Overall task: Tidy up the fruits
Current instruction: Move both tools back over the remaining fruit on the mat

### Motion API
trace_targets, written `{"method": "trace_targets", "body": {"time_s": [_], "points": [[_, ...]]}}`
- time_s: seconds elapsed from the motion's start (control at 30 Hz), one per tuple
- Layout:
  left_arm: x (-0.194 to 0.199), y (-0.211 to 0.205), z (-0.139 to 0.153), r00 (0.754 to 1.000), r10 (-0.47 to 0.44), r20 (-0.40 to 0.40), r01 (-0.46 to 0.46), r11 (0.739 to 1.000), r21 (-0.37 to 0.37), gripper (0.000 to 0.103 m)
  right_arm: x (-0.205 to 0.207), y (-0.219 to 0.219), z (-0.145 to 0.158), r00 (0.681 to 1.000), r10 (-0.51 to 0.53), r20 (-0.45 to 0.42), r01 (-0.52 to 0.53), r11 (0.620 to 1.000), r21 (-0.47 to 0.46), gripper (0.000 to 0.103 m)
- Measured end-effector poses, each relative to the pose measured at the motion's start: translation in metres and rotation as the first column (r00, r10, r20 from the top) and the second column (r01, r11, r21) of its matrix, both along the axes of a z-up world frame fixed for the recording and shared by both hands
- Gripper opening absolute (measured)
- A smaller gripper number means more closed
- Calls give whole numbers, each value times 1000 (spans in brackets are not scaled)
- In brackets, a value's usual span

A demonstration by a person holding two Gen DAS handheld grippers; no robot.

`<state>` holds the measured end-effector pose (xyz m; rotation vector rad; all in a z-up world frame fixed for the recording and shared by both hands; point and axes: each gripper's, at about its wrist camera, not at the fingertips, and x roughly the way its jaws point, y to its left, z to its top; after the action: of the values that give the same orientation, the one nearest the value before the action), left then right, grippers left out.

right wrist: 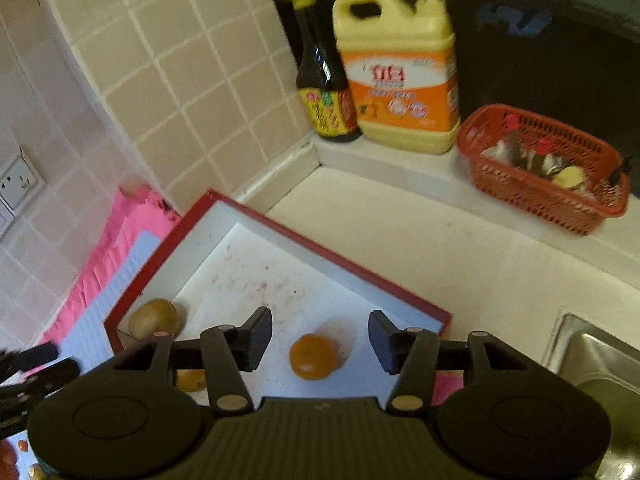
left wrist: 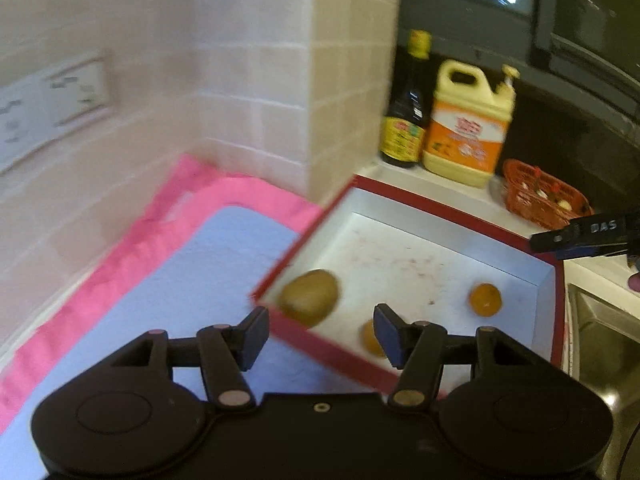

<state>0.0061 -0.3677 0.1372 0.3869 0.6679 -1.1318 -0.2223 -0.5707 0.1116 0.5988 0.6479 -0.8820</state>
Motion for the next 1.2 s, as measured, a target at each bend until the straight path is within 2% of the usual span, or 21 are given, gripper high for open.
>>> {"method": "trace_targets", "body": {"time_s": [0.17,0.33,0.47,0.57,0.67,0.8,0.83,0.93,1.07,1.2], "points": [[12,60,19,993,117,34,-116,993,-34,70,4,18,19,1000,19,13,-18,999,-33,59],[32,124,39,959,276,60,-270,959,-88,76,30,49,39,995,96,13,-95,992,-78,66],[50,183,51,908,413,74,-401,906,-132,77,62,77,44,982,189,4,-188,978,-93,68],[57,224,52,855,506,110,-491,860,-138,77,90,100,44,965,262,-19,-263,959,-104,70],[66,263,47,810,574,118,-562,818,-125,78,115,124,41,943,329,-55,-333,936,-115,71],[75,308,31,748,659,77,-653,752,-90,78,147,156,32,904,418,-86,-426,899,-100,73],[77,316,26,739,670,72,-666,742,-73,78,153,165,30,893,439,-94,-447,889,-97,73],[73,335,10,724,685,75,-686,727,-15,78,172,189,20,861,496,-115,-506,858,-84,77],[67,351,-5,717,694,65,-697,717,33,78,197,215,4,816,564,-128,-572,819,-38,77],[55,364,-23,720,693,-16,-692,720,50,79,216,243,-21,774,620,-129,-622,782,31,81]]}}
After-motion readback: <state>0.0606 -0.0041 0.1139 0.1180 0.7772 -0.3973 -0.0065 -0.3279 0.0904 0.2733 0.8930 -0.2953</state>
